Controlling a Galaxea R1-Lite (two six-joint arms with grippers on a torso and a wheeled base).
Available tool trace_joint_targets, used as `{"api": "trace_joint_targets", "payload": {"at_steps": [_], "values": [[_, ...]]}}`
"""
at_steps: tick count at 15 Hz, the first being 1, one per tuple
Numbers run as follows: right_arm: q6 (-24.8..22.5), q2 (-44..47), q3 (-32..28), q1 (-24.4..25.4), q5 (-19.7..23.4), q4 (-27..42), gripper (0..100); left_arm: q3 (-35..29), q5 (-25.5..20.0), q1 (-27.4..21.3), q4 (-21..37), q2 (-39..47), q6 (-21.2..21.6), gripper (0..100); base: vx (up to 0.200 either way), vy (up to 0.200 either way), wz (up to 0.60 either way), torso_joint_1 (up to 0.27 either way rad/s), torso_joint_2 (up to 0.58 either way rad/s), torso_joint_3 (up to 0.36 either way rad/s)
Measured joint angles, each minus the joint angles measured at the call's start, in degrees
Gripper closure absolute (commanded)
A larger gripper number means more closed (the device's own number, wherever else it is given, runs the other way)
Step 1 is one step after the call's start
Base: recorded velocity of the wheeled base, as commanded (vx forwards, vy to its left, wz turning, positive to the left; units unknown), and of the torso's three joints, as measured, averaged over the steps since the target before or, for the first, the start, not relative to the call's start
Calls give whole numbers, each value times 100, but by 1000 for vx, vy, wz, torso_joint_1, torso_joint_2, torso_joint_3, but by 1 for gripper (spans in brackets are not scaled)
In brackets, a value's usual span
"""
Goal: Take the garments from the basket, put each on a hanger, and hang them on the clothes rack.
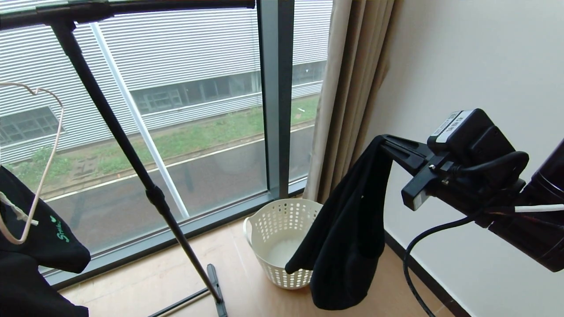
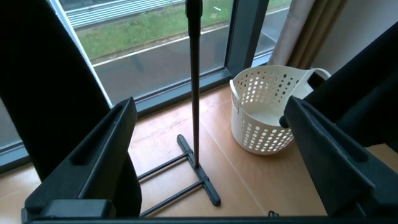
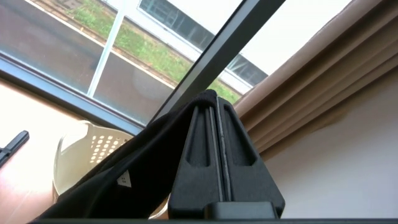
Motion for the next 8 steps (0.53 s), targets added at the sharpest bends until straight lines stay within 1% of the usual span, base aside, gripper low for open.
{"api": "trace_joint_targets", "payload": {"at_steps": [2, 3, 5, 8], "values": [[0, 6, -2, -85, 112, -7, 100, 4, 35, 5, -5, 0, 2, 0, 0, 0, 0, 2, 5, 200], [0, 11, -5, -134, 224, -2, 100, 6, 57, 5, 0, 0, 2, 0, 0, 0, 0, 76, -178, 32], [0, 12, -2, -197, 268, -11, 100, 9, 52, 5, -18, 0, 6, 0, 0, 0, 0, 156, -388, -154], [-2, 17, -5, -215, 271, -21, 100, 9, 46, 5, -22, 0, 11, 0, 0, 0, 0, 214, -501, -274]]}}
